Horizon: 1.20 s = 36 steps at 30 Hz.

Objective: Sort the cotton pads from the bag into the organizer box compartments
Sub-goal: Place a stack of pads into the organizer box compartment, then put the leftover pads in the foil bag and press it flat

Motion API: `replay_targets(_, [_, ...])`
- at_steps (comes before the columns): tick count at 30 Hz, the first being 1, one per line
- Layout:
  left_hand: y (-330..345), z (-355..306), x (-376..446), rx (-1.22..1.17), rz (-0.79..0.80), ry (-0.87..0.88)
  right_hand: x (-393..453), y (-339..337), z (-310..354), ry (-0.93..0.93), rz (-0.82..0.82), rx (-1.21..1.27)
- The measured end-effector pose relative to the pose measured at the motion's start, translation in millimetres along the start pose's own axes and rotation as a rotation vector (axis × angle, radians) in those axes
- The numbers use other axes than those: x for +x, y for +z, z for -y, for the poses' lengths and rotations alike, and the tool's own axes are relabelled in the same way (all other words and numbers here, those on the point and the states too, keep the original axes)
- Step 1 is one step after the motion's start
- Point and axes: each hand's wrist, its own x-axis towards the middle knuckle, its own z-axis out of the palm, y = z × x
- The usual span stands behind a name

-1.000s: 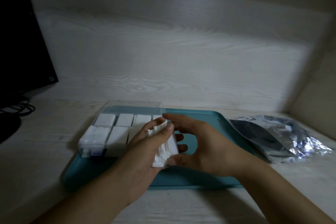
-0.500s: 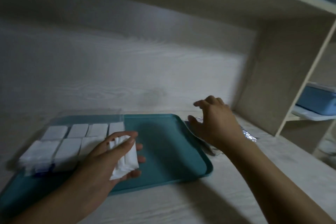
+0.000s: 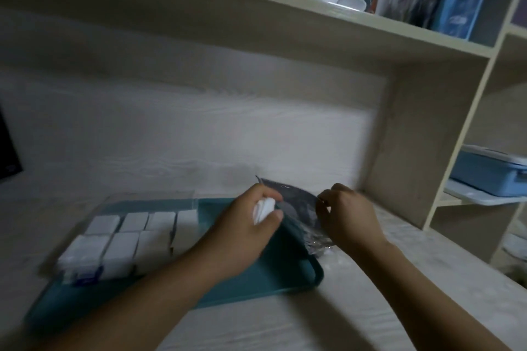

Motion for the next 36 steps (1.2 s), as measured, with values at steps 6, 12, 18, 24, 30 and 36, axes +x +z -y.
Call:
replay_targets(6, [8.9,-20.6,16.0,0.879,0.126,0.417,-4.4,-16.7,29.2,-0.213,0.078,0.206])
replay_targets(12, [-8.0,-22.3,12.4,1.107,0.299,0.356,-9.8,-12.9,45.9,-0.166,0.127,0.403])
replay_targets(18, [-13.1,-3.2,9.3,0.849,0.491,0.265,-10.3,-4.1,48.8,0.014,0.221,0.681])
replay_targets(24, [-5.8,7.1,12.7,1.255,0.35,0.305,-11.0,3.7,50.3,0.017,0.206,0.705])
replay_targets(30, [-33.9,17.6,9.0,0.277,0.368,0.047,-6.3,-2.2,43.1,0.017,0.155,0.675])
replay_targets(36, [-30.9,16.5,0.5,1.01,0.281,0.349,-14.3,-0.3,52.5,0.0,0.136,0.774])
